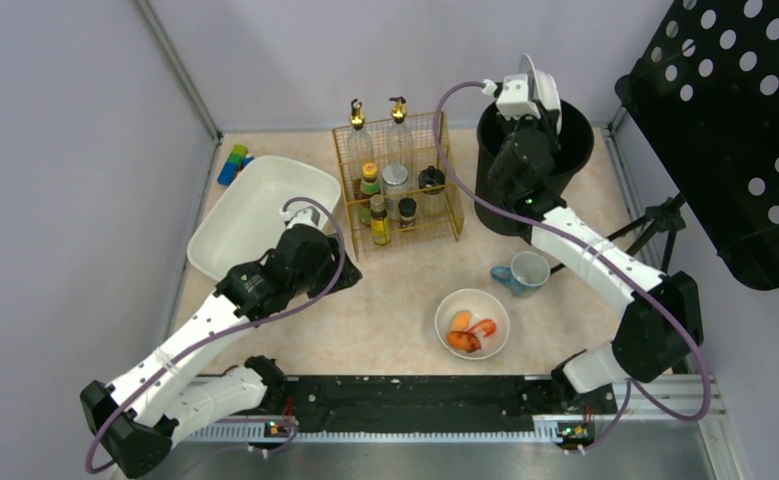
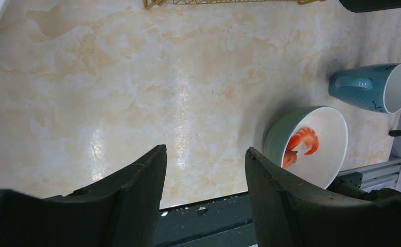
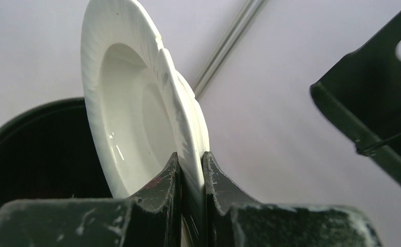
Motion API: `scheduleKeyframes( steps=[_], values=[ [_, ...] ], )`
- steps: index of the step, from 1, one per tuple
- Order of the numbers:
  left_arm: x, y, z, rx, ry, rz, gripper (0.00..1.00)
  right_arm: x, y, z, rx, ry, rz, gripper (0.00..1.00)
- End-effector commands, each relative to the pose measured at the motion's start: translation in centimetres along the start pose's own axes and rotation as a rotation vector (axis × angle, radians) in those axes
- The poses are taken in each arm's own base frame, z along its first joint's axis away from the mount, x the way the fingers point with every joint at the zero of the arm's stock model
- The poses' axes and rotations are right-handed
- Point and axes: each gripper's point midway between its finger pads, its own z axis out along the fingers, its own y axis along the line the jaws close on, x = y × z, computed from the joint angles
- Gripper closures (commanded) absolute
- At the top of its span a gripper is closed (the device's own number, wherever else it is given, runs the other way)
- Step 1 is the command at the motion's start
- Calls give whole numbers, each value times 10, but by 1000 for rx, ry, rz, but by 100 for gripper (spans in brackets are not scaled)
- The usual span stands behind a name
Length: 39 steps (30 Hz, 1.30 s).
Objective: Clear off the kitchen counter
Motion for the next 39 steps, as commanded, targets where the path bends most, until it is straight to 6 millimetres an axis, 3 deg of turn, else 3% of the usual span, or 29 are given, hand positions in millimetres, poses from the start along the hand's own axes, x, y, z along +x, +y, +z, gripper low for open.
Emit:
scheduleKeyframes(
  steps=[1, 11, 18, 25, 31, 39],
  values=[
    [-7, -9, 1, 35, -22, 13, 38, -92, -65, -12, 111, -207, 256, 100],
    [-9, -45, -13, 206, 18, 112, 40, -158, -96, -42, 85, -350, 398, 100],
    [-35, -72, -44, 311, -68, 186, 33, -194, -97, -62, -210, -322, 623, 100],
    [-60, -103, -93, 473, -177, 219, 27, -203, -82, -94, -512, -235, 806, 100],
    [-78, -126, -131, 617, -286, 217, 15, -201, -48, -139, -833, -117, 901, 100],
    [-93, -137, -155, 716, -399, 200, 11, -188, -14, -193, -1143, 7, 963, 100]
  ],
)
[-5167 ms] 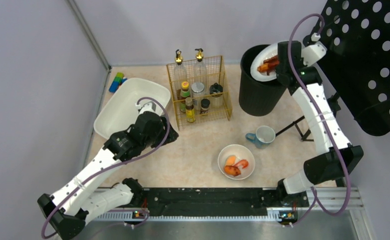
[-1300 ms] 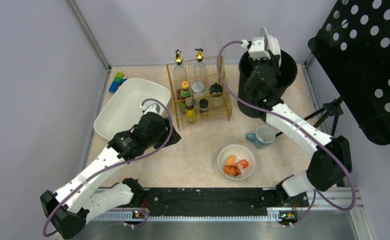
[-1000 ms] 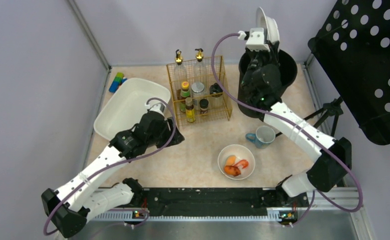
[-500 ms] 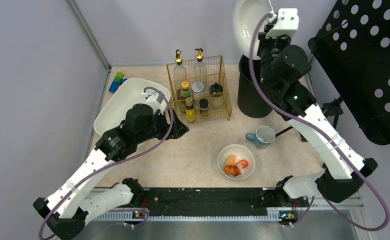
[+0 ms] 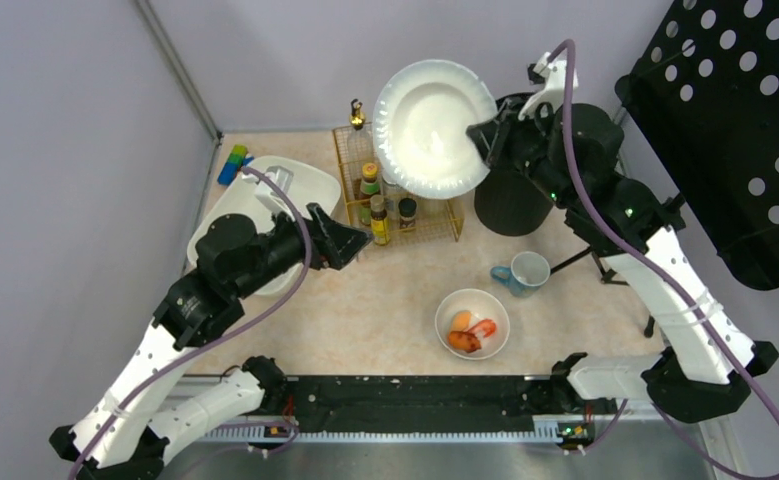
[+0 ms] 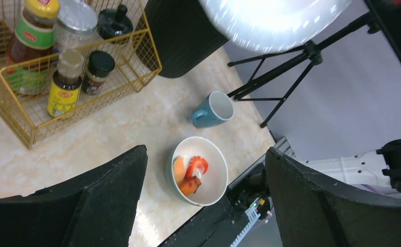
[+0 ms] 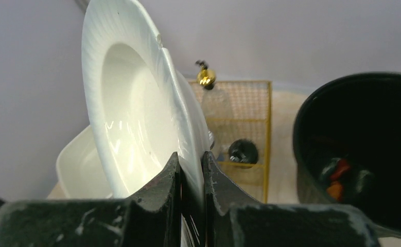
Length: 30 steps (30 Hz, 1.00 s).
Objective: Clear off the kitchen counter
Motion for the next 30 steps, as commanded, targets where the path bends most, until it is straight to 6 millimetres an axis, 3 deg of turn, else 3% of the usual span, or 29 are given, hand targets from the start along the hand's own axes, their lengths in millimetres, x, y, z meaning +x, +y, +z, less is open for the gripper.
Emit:
scheduleKeyframes(
  steps=[1, 6, 18, 30],
  values=[
    [-31, -31, -9, 144, -140, 18, 11, -29, 51, -34, -275, -52, 202, 100],
    [-38, -40, -16, 192, -188, -3, 11, -15, 74, -46, -415, 2, 259, 100],
    [-39, -40, -10, 185, -179, -27, 12, -21, 97, -76, -591, 8, 316, 100],
    [-51, -47, -5, 191, -202, -41, 16, 0, 107, -70, -638, 65, 328, 100]
  ],
)
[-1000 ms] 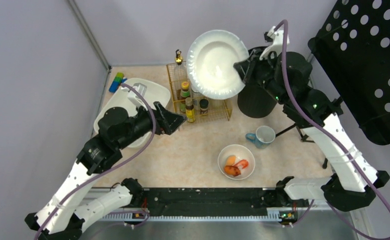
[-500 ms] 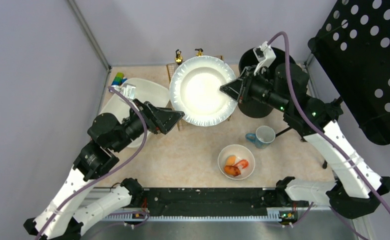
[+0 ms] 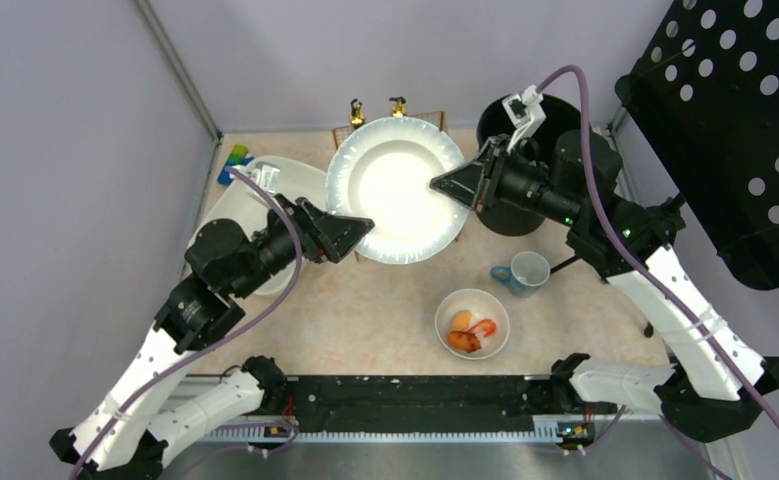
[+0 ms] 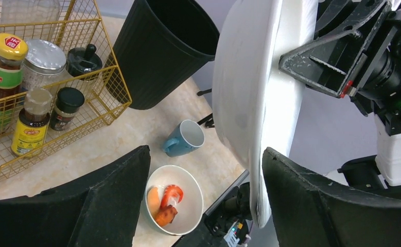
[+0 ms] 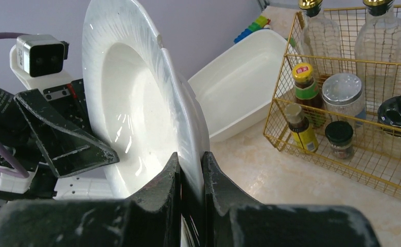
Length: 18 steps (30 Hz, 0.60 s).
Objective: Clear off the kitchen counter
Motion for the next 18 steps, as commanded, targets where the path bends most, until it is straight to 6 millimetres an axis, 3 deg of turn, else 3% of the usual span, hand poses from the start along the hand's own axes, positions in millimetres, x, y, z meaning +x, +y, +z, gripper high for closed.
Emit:
scheduleKeyframes(
  steps=[1, 10, 18],
  values=[
    [-22, -18, 3, 47, -61, -8, 17, -42, 44, -14, -161, -163, -19, 100],
    [-17, -11, 14, 8, -35, -46, 34, -24, 33, 1, -149, -131, -15, 100],
    [-15, -9, 16, -1, -25, -53, 71, -15, 18, 10, -105, -128, -11, 100]
  ],
)
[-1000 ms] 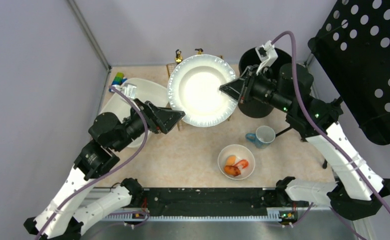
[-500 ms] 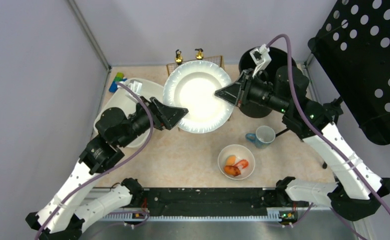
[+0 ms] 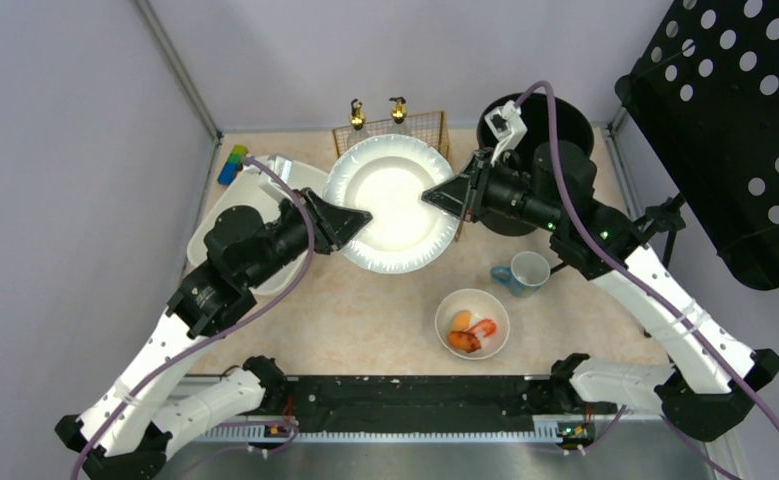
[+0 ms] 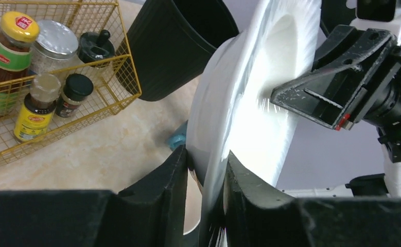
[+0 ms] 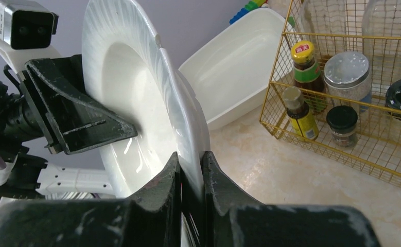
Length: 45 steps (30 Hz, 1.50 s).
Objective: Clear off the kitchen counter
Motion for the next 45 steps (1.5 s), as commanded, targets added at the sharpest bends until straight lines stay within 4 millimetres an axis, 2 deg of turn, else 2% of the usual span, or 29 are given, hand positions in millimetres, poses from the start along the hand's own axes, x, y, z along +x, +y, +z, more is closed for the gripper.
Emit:
scheduleKeyframes(
  steps=[1, 3, 4, 5, 13, 15, 19, 24, 26, 29, 32, 36, 40, 45],
  values=[
    [-22, -21, -5, 57, -64, 3, 78, -48, 35, -8, -114, -193, -34, 100],
    [-21, -18, -4, 43, -62, 4, 87, -47, 32, -6, -106, -193, -31, 100],
    [-21, -17, -4, 35, -63, 2, 97, -47, 32, -5, -106, -196, -30, 100],
    [-21, -15, -4, 27, -64, 0, 100, -46, 31, -5, -104, -195, -30, 100],
    [-22, -4, -3, -28, -72, 4, 100, -39, 21, 3, -80, -184, -18, 100],
    [-21, -1, -7, -48, -74, 3, 100, -36, 18, 5, -75, -178, -17, 87],
    [-34, 8, -21, -111, -142, 13, 100, -30, 12, 8, -58, -169, -17, 62],
    [-49, 16, -40, -178, -211, 36, 100, -26, 1, 5, -14, -174, -23, 42],
    [-54, 22, -47, -217, -238, 46, 100, -23, -8, 2, 28, -176, -37, 37],
    [-64, 39, -60, -320, -290, 60, 100, -17, -28, -6, 115, -189, -63, 36],
    [-74, 62, -83, -457, -364, 67, 100, -6, -42, -12, 157, -196, -66, 36],
    [-84, 82, -103, -584, -430, 77, 100, 12, -51, -5, 149, -178, -54, 36],
    [-82, 98, -113, -687, -433, 76, 100, 22, -55, 4, 143, -138, -63, 36],
    [-80, 129, -134, -859, -497, 68, 100, 34, -60, 12, 127, -113, -58, 37]
  ],
)
